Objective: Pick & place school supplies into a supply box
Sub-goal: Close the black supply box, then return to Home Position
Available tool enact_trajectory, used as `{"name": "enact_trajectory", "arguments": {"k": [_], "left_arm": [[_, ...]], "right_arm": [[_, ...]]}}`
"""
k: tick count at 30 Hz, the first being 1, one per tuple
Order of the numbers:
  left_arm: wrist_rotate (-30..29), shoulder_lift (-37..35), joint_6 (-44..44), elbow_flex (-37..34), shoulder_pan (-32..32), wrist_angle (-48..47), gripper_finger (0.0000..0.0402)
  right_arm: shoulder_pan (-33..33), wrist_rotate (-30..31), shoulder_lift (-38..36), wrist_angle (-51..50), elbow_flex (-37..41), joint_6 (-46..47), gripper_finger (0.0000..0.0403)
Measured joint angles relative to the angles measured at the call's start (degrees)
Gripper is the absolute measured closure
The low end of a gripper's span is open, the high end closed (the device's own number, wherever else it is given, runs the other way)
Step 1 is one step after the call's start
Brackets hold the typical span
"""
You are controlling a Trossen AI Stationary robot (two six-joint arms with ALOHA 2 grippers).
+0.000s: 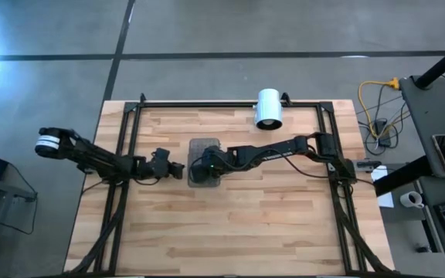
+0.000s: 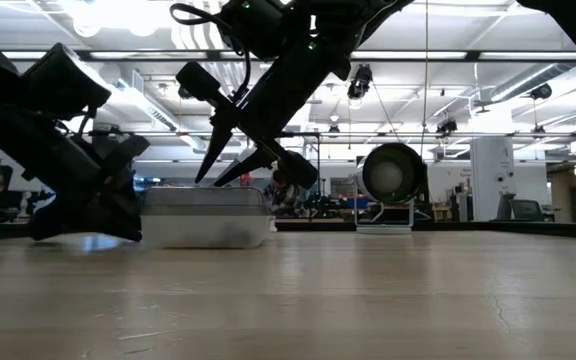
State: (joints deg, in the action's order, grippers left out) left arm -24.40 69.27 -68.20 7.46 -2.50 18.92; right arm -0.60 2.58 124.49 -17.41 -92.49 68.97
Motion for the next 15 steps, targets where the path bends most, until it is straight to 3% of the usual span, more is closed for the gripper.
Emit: {"name": "enact_trajectory", "arguments": {"k": [7, 15], "left_arm": [[0.32, -3.02, -0.59, -1.0, -0.51, -0.5, 0.0309], [0.28, -13.78, 5.92, -0.05, -0.55, -0.78, 0.0309]], "right_arm": [[-0.43, 3.34, -1.63, -0.74, 0.23, -2.64, 0.0331], [-1.37, 15.89, -10.44, -0.61, 0.2, -16.87, 0.0323]]}}
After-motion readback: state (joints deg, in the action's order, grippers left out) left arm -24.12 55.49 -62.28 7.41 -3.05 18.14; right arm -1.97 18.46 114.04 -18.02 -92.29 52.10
